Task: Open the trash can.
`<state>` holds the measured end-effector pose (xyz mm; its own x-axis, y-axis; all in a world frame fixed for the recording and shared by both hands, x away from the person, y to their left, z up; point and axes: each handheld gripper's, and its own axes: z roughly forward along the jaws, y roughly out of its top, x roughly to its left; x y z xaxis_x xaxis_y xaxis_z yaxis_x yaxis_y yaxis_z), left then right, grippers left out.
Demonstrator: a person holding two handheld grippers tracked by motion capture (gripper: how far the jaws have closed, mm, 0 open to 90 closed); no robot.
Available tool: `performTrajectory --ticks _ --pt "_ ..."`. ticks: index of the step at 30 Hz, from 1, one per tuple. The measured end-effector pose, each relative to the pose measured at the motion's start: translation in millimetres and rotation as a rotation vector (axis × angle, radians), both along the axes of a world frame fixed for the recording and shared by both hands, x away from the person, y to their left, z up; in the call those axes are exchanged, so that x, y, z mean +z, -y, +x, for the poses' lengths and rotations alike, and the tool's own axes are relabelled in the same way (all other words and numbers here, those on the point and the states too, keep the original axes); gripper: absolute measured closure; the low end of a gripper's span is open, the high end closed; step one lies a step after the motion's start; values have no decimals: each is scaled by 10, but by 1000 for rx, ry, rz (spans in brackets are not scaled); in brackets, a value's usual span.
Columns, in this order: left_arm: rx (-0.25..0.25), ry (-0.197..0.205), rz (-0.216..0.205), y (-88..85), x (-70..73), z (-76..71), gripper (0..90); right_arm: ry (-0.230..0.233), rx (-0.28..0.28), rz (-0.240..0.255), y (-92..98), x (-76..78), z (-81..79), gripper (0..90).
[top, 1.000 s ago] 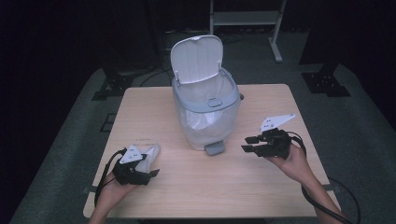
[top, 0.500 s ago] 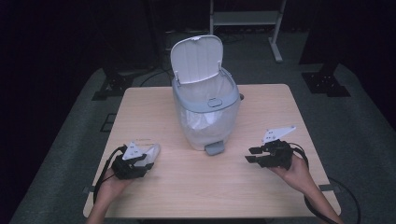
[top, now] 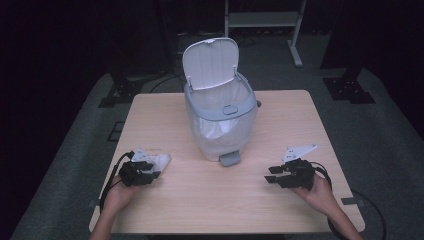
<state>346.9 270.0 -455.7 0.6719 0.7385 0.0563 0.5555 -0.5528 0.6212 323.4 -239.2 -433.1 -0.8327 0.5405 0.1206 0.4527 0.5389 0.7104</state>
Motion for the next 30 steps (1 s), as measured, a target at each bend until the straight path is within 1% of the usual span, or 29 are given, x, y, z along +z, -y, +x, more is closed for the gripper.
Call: performTrajectory --ticks 3,5,7,11,12,15,16,18,19,20,21,23,24,25,26,28,30 --pt "2 -19 6 0 -16 42 539 -1 -1 3 11 -19 -10 574" --pt "3 -24 6 4 -25 55 543 3 -2 -1 18 -33 -20 565" --pt "1 -24 10 3 -30 64 561 5 -5 1 27 -56 -38 556" --pt "3 -25 6 -13 -30 78 608 8 -9 -3 41 -97 -59 530" --pt "4 -25 6 -19 -29 81 608 8 -9 -3 41 -97 -59 530" --pt "9 -17 7 -32 -31 85 653 10 -11 -3 48 -129 -70 521" --pt "12 -13 7 -35 -32 85 686 10 -11 -4 48 -150 -77 517" --pt "20 -7 8 -42 -36 87 704 8 -13 -3 47 -155 -80 516" --pt "23 2 17 -52 -35 94 762 10 -11 -2 42 -168 -85 509" --pt "23 2 17 -52 -35 94 793 10 -11 -2 42 -168 -85 509" --pt "23 3 21 -58 -34 103 793 12 -10 -4 41 -172 -86 504" --pt "22 -1 15 -71 -33 118 825 12 -13 -2 37 -184 -93 498" --pt "22 -9 1 -91 -33 128 839 18 -13 -5 34 -198 -96 493" --pt "22 -9 1 -91 -33 128 842 18 -13 -5 34 -198 -96 493" --pt "24 -15 -12 -105 -34 135 844 18 -14 -17 33 -213 -99 488" --pt "27 -27 -34 -127 -34 145 846 18 -15 -19 33 -219 -101 486" --pt "24 -32 -39 -131 -26 147 849 17 -21 -17 42 -225 -97 480"
